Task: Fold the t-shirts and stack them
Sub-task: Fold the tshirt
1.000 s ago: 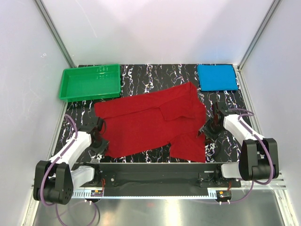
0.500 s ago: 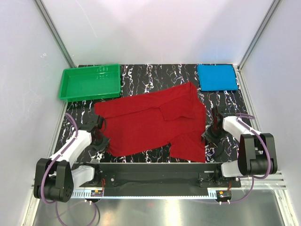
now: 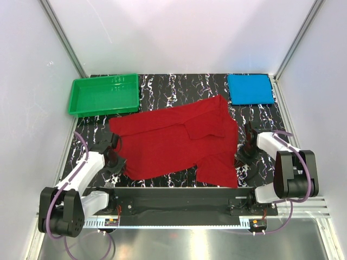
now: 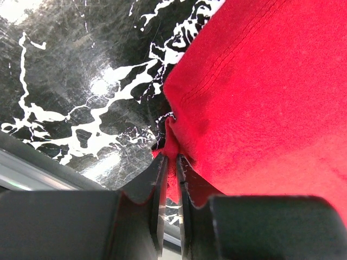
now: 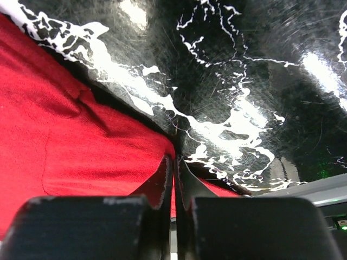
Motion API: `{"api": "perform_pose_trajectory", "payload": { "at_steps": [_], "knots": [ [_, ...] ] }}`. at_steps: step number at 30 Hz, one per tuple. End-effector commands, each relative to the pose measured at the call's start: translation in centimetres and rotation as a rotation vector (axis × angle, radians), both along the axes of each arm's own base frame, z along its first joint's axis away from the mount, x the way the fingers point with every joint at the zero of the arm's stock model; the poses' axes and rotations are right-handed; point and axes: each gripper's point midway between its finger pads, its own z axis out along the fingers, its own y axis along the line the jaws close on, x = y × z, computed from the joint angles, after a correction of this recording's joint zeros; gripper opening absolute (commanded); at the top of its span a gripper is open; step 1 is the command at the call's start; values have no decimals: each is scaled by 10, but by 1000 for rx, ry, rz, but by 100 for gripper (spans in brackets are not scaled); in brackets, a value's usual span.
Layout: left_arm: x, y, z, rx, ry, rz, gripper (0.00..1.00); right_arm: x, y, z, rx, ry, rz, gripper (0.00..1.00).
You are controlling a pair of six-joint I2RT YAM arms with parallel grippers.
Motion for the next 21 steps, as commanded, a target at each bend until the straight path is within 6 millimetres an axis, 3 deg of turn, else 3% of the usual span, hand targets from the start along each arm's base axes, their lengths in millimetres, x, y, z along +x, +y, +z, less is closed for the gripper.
{"api": "perform_pose_trajectory", "payload": {
  "at_steps": [1,7,15,21],
  "knots": [
    [-3,0,3,-3,-7,24,15,8,-4,-2,-30,-59,12,0],
    [-8,4,9,10,-22,44,14,22,-7,21,-43,-129,82,0],
    [-5,7,20,28,-32,48,14,73,10,60,44,-259,205,0],
    [10,11,32,63,-37,10,14,107,24,88,112,-357,249,0]
  ]
}}
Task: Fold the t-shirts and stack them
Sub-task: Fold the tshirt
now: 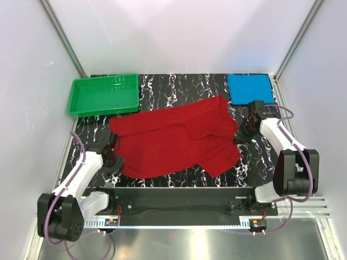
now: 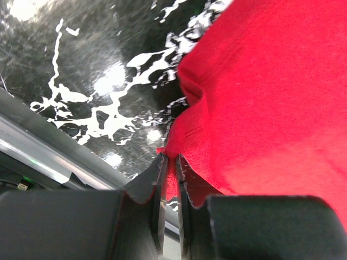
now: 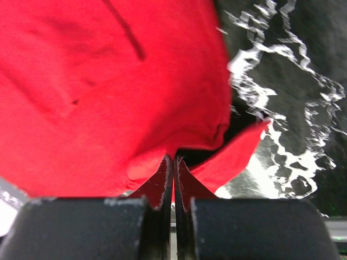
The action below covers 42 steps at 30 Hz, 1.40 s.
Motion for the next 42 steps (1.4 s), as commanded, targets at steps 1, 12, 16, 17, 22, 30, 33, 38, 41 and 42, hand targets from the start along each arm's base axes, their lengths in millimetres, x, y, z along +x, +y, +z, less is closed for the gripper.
{"api": "perform_pose_trajectory", "payload": {
  "at_steps": [1,12,16,17,22,30,33,38,41,42],
  "knots": [
    [21,6,16,44,-42,-23,14,26,14,26,53,-88,72,0],
    [34,13,25,66,-27,-49,13,65,13,51,43,-141,69,0],
    [43,22,32,83,-42,-44,13,77,15,57,50,-159,74,0],
    [45,24,33,88,-41,-50,13,79,15,55,55,-153,72,0],
    [60,24,38,80,-40,-72,12,93,19,61,72,-172,77,0],
    [77,32,39,87,-37,-73,12,116,26,63,109,-168,76,0],
    [83,33,38,85,-37,-78,11,121,26,62,112,-162,72,0],
    [95,32,37,84,-44,-97,11,128,27,60,114,-156,68,0],
    [102,37,36,75,-46,-87,10,134,27,61,113,-158,68,0],
    [105,37,37,76,-51,-90,10,135,26,62,112,-157,67,0]
  ]
}}
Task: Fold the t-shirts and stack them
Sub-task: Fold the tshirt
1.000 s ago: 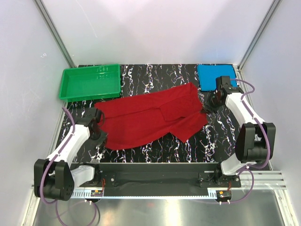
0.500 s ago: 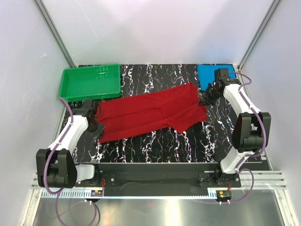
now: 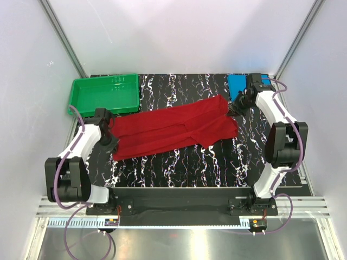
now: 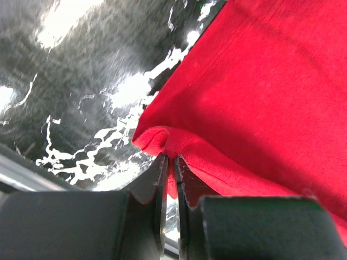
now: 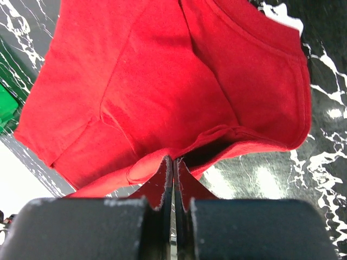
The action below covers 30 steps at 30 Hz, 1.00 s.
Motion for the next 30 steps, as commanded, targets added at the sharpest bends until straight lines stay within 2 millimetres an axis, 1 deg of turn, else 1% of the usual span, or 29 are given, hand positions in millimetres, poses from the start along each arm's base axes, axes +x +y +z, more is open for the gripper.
{"api": "perform_pose_trajectory", "payload": {
  "at_steps": [1,2,3,8,15,16,18,21,28,30],
  "knots": [
    [27,6,13,12,-75,-21,10,16,2,17,5,-45,2,0],
    [28,6,12,12,-69,-22,11,18,3,15,6,-41,3,0],
    [32,8,13,16,-73,-21,11,21,3,17,6,-47,6,0],
    [39,9,8,12,-58,-27,11,26,4,6,9,-22,7,0],
    [47,8,2,-2,-43,-27,11,40,3,7,4,-32,3,0],
    [49,8,2,-2,-45,-25,11,40,4,4,3,-24,6,0],
    [52,9,2,-2,-46,-25,11,44,3,5,2,-28,4,0],
    [56,10,1,-3,-43,-26,11,48,3,2,-1,-27,3,0],
    [63,12,-3,-3,-31,-35,11,54,3,-12,-3,-2,2,0],
    [67,13,-2,-2,-36,-38,11,56,4,-13,1,-2,1,0]
  ]
}}
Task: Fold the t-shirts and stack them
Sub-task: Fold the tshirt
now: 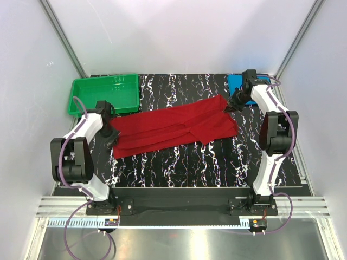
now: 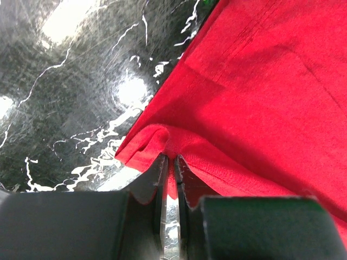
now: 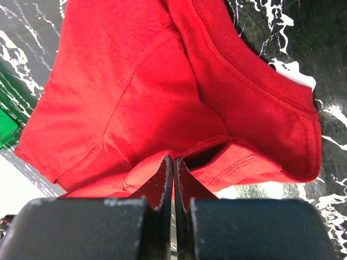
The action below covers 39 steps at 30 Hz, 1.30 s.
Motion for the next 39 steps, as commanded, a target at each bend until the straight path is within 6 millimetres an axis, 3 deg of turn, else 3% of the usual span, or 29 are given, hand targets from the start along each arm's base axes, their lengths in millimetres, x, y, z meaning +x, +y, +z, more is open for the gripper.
{"api": "perform_pose_trajectory", "payload": {
  "at_steps": [1,24,27,30,31,32,34,36,39],
  "knots": [
    [21,5,10,5,-50,-14,11,14,2,10,2,-39,-1,0],
    [35,11,-3,3,-22,-10,17,35,2,-7,-2,-21,-2,1],
    [36,13,-2,14,-16,-4,22,38,0,-11,-13,-21,6,4],
    [38,20,8,49,-35,1,43,45,-4,-16,-50,-29,46,23],
    [40,23,14,69,-47,2,50,45,-7,-15,-76,-28,62,33],
    [41,30,20,107,-58,2,59,54,-20,-5,-153,-62,67,37],
    [41,36,40,146,-107,-5,65,57,-31,8,-221,-79,73,45],
    [37,41,59,184,-156,-22,69,57,-38,36,-276,-133,76,47],
    [30,30,72,142,-221,-70,66,43,-5,62,-211,-182,125,48]
  ]
}}
